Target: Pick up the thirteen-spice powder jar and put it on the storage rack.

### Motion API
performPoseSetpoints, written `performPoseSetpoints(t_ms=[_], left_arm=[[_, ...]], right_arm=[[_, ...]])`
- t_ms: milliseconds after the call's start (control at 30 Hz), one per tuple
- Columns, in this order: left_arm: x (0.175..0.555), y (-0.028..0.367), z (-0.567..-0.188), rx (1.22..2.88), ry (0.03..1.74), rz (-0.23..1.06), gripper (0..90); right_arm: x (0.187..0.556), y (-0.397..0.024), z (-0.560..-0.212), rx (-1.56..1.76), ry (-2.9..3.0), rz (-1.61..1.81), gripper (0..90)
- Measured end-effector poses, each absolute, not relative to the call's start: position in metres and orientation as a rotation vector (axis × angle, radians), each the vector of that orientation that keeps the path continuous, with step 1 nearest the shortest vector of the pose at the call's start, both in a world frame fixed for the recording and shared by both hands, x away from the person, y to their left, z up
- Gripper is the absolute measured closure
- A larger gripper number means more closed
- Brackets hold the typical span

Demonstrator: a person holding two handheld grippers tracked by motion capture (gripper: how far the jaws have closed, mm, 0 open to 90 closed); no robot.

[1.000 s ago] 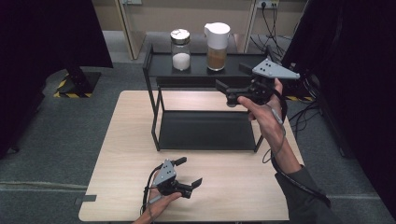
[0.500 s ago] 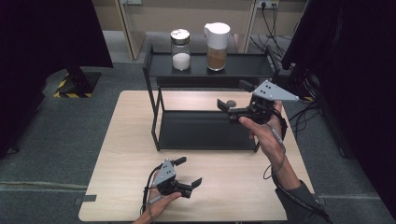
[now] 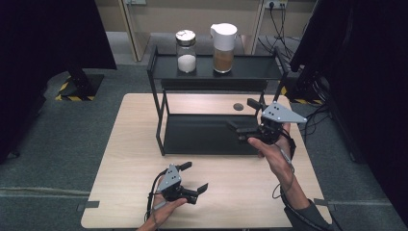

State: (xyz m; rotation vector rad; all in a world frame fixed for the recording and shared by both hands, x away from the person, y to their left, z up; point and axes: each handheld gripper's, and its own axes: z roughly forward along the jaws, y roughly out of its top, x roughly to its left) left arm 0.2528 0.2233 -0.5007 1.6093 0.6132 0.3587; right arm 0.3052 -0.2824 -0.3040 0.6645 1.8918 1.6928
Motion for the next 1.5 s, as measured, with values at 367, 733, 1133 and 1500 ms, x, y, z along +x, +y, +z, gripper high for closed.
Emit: performPoseSetpoints(t_ms=[367, 733, 1133, 1500], left_arm=[[0.252, 0.223, -0.501, 1.604, 0.616, 0.362, 0.4], [0.252, 0.223, -0.501, 1.602, 0.617, 0.364, 0.4], [0.252, 0.224, -0.502, 1.598, 0.621, 0.367, 0.4], [0.252, 0.224, -0.502, 1.597, 0.623, 0.369, 0.4]], right_arm=[[0.296, -0.291, -0.33, 0.686, 1.886, 1.724, 0.5], [0.281, -0.297, -0.352, 0.683, 1.889, 1.708, 0.5], [0.267, -0.3, -0.381, 0.698, 1.906, 1.694, 0.5], [0.26, -0.303, -0.407, 0.73, 1.92, 1.707, 0.5]])
